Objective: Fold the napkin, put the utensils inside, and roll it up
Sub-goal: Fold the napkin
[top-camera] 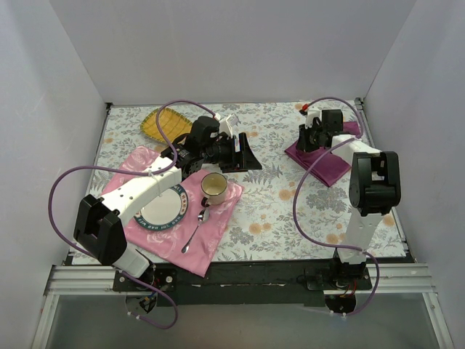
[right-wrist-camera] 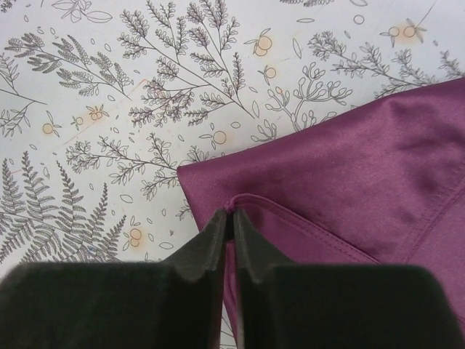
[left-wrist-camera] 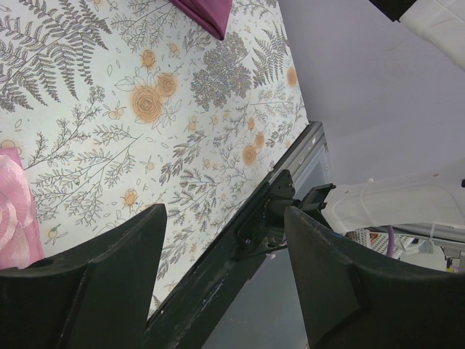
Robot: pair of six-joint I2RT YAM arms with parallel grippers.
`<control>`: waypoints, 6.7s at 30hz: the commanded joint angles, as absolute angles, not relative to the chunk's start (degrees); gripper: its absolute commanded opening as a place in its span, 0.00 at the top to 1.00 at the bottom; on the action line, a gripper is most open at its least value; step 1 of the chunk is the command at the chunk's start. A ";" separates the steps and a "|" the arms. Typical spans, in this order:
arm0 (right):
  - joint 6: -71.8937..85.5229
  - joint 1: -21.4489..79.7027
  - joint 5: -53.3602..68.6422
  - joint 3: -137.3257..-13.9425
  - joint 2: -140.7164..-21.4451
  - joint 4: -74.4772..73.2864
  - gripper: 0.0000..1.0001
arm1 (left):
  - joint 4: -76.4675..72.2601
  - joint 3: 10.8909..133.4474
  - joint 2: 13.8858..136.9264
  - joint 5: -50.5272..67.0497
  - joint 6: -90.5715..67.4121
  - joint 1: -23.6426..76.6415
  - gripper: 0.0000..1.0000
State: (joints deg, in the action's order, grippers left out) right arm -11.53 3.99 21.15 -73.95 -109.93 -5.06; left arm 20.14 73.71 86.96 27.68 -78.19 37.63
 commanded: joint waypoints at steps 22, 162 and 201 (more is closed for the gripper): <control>-3.50 1.14 16.42 -71.71 -102.90 -5.36 0.48 | 16.08 74.88 87.63 26.98 -78.31 38.06 0.35; -33.66 18.46 -24.78 -50.71 -101.69 6.15 0.38 | 19.25 80.24 87.98 24.96 -74.53 42.19 0.35; 2.47 3.43 -13.36 -51.06 -79.19 -12.22 0.28 | 1.32 105.28 130.51 9.15 -84.55 42.63 0.30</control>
